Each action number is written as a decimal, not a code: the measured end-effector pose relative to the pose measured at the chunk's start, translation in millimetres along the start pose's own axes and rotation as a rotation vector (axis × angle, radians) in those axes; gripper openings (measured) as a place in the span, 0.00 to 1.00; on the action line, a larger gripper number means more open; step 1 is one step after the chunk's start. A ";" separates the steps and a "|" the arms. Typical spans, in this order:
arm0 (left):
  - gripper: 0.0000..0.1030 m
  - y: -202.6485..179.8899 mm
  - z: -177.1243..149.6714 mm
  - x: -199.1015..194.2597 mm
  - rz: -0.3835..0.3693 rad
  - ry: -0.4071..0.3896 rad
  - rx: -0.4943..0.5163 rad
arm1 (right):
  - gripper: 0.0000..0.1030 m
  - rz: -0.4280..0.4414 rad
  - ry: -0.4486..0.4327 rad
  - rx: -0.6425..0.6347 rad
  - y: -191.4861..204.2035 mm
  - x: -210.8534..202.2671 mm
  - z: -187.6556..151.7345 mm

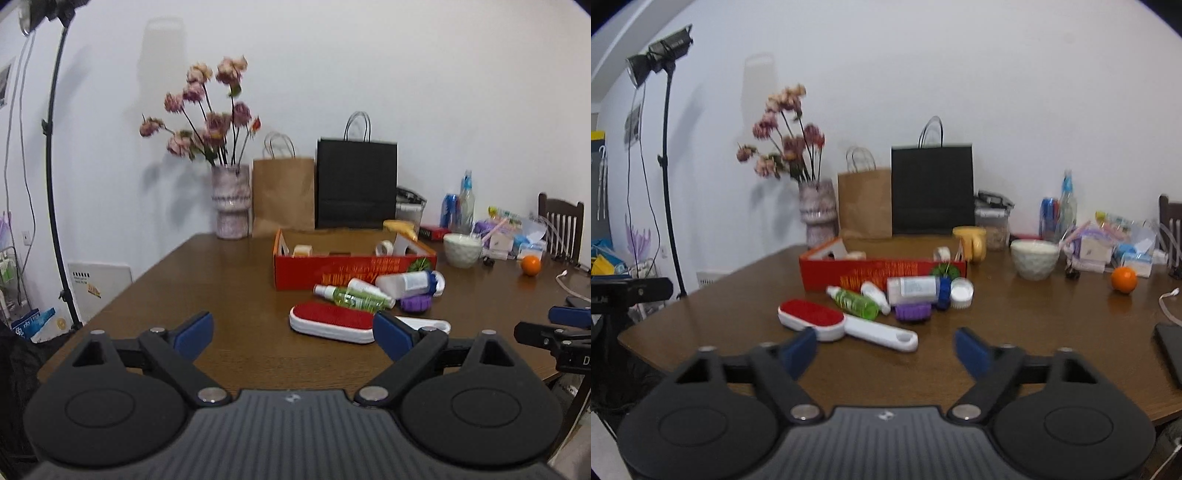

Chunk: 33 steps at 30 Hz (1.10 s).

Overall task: Organize rigid objects
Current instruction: 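Grasp the lint brush's red pad with the left tool while the right tool grasps its white handle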

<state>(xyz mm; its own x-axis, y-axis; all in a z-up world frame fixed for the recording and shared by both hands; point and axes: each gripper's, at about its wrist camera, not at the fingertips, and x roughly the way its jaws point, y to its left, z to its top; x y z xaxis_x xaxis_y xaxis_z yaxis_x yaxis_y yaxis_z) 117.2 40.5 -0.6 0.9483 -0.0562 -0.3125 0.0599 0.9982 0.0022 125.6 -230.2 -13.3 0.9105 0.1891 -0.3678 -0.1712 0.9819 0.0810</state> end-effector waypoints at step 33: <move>0.58 27.9 -0.2 255.2 -0.229 0.279 -0.193 | 0.12 0.040 0.282 0.152 -50.3 192.2 7.1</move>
<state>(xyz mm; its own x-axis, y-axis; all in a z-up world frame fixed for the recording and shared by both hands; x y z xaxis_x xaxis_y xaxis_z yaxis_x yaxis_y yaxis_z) 360.8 54.0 -80.4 0.7945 -0.2964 -0.5300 0.1748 0.9475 -0.2679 311.9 -243.3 -81.5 0.7606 0.2440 -0.6016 -0.1271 0.9647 0.2306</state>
